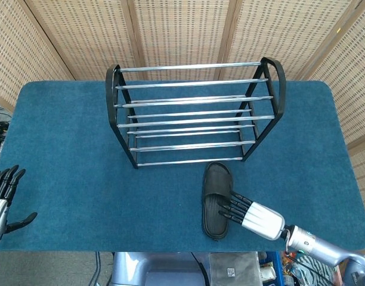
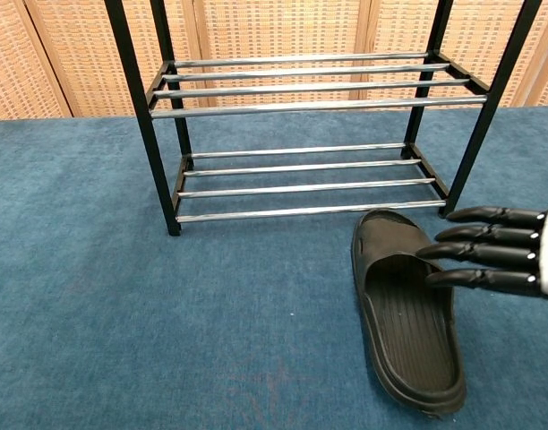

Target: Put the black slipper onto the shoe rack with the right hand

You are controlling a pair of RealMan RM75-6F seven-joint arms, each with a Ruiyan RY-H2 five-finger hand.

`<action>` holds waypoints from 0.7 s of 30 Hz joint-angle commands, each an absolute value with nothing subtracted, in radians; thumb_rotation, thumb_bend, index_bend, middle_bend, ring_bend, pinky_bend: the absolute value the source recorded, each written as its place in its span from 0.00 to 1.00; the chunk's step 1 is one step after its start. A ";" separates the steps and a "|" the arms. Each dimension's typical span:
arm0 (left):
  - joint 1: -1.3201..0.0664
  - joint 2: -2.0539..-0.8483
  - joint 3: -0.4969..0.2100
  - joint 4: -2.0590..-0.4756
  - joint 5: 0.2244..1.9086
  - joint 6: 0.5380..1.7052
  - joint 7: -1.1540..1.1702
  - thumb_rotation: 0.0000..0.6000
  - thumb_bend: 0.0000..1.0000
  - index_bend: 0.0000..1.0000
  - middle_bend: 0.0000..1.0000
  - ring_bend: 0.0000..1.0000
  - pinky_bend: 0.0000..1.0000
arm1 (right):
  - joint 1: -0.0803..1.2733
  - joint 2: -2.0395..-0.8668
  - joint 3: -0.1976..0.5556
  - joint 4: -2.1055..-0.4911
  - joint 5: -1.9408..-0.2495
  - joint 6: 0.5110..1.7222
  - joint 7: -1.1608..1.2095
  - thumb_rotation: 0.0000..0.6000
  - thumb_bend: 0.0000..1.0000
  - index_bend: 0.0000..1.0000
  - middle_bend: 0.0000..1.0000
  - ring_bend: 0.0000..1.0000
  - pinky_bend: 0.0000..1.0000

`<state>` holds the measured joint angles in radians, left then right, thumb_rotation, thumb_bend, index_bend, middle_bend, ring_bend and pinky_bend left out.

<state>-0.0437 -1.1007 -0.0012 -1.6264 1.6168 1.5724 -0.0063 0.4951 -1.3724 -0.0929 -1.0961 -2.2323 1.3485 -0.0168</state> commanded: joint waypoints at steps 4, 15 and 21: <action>-0.047 -1.098 -0.001 -1.628 1.614 1.565 -0.009 1.00 0.17 0.00 0.00 0.00 0.00 | 0.550 -1.449 -0.112 -1.062 -2.229 1.247 -0.063 1.00 0.00 0.00 0.00 0.00 0.00; -0.052 -1.093 -0.005 -1.627 1.599 1.553 -0.023 1.00 0.17 0.00 0.00 0.00 0.00 | 0.619 -1.483 -0.117 -1.128 -2.178 1.101 -0.143 1.00 0.00 0.00 0.00 0.00 0.00; -0.053 -1.088 -0.009 -1.626 1.593 1.553 -0.038 1.00 0.17 0.00 0.00 0.00 0.00 | 0.675 -1.450 -0.104 -1.235 -2.134 0.998 -0.201 1.00 0.00 0.00 0.00 0.00 0.00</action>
<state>-0.0526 -1.0890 -0.0082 -1.6259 1.5930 1.5530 -0.0373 0.6523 -1.4660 -0.1107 -1.1979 -2.1554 1.0307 -0.1806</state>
